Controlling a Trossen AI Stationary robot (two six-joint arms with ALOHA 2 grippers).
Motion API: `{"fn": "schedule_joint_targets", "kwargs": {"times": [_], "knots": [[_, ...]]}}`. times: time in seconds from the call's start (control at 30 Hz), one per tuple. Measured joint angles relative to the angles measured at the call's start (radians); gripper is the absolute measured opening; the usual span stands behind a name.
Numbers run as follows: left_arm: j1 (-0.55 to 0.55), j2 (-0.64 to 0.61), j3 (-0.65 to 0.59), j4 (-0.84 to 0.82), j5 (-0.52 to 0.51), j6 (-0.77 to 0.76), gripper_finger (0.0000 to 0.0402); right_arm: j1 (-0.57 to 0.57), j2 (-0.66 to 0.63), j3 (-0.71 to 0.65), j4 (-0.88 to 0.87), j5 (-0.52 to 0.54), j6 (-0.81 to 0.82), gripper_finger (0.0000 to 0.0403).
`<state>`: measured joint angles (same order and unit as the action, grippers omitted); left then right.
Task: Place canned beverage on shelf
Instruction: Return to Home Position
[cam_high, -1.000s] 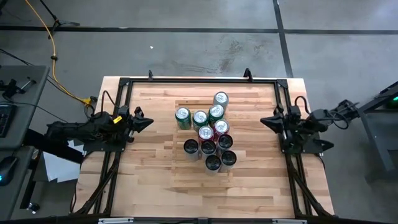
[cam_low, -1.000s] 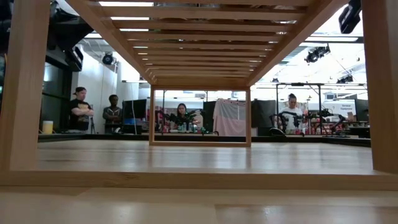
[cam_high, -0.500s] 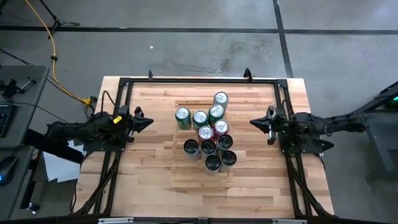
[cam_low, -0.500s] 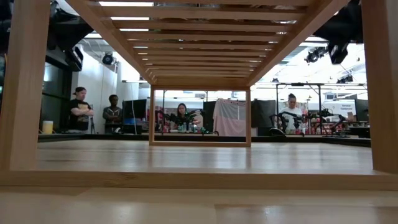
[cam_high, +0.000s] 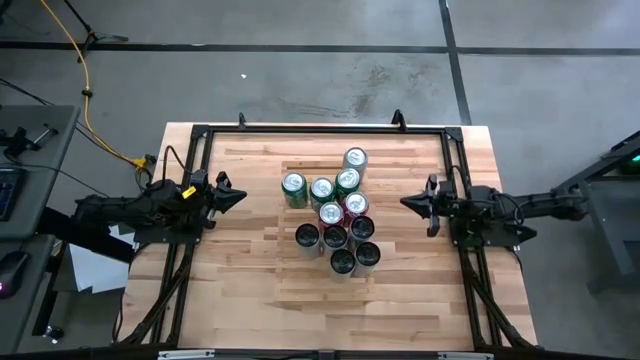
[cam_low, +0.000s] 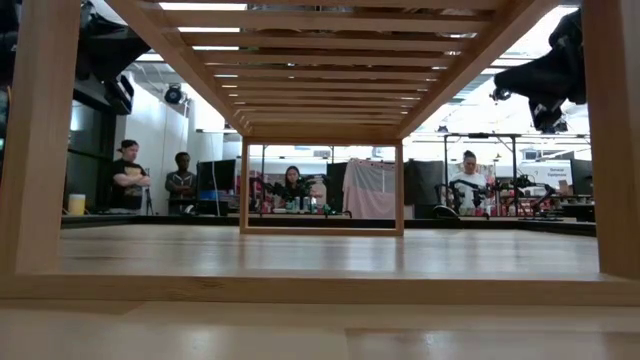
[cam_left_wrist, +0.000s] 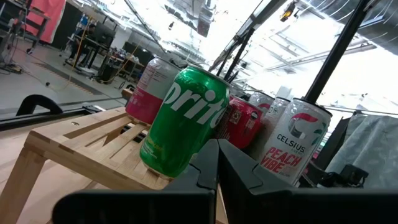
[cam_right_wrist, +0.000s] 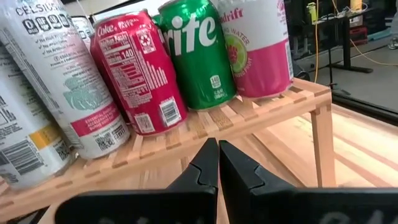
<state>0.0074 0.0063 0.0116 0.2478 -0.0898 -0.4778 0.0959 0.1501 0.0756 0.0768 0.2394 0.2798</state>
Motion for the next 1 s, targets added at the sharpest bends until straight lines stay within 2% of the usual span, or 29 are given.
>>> {"fn": "schedule_joint_targets", "kwargs": {"times": [0.3, 0.43, 1.0], "knots": [[0.0, 0.0, 0.0, 0.0, 0.0, 0.0, 0.0001, 0.0, -0.119, -0.066, -0.024, 0.0, -0.014, 0.0], [0.0, 0.0, 0.0, 0.0, 0.0, 0.0, 0.0001, 0.0, -0.147, -0.066, -0.026, -0.002, -0.073, 0.0], [0.0, 0.0, 0.0, 0.0, 0.0, 0.0, 0.0001, 0.0, -0.123, -0.066, -0.025, 0.013, -0.098, 0.0]]}}
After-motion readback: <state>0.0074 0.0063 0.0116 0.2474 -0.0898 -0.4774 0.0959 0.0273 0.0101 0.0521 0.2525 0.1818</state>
